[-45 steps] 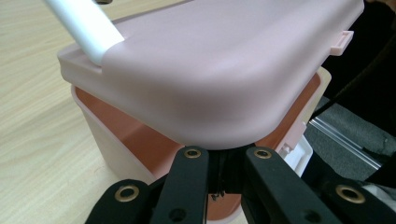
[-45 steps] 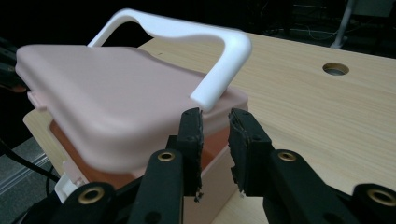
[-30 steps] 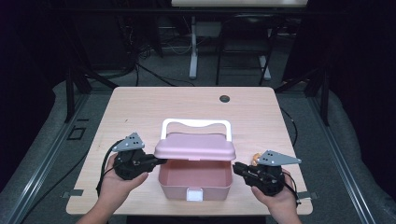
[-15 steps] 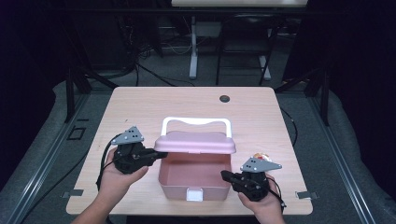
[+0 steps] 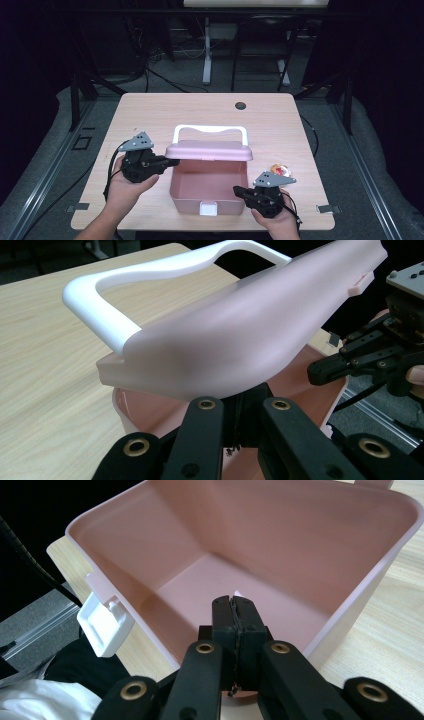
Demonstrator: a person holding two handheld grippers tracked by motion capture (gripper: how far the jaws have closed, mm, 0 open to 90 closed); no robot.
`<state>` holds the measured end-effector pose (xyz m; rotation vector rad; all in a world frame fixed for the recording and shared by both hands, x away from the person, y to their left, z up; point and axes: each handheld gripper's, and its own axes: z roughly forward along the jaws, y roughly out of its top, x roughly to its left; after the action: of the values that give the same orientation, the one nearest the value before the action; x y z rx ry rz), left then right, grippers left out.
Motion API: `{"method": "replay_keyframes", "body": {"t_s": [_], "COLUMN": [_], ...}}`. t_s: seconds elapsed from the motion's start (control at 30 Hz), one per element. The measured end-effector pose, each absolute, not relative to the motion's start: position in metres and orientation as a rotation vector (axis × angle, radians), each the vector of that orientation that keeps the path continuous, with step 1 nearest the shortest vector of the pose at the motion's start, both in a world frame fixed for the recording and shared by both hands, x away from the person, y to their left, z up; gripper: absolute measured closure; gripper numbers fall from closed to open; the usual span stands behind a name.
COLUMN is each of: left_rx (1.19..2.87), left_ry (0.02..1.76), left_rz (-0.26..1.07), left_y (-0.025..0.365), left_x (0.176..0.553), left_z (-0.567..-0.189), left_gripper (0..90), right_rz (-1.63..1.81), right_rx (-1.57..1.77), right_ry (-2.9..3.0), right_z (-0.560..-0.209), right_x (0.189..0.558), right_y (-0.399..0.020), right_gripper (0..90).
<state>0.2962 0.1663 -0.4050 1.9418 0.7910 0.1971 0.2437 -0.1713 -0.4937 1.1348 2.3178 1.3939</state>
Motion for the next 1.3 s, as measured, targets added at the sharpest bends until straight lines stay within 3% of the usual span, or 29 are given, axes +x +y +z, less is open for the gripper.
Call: {"method": "replay_keyframes", "body": {"t_s": [1.3], "left_rx": [1.900], "left_ry": [0.820], "left_rz": [0.237], "left_y": [0.165], "left_x": [0.319], "left_z": [-0.388], "left_gripper": [89.9], "right_rz": [1.396], "right_rx": [1.145], "right_ry": [2.325], "right_z": [-0.495], "right_x": [0.250], "right_y": [-0.177], "right_gripper": [90.0]}}
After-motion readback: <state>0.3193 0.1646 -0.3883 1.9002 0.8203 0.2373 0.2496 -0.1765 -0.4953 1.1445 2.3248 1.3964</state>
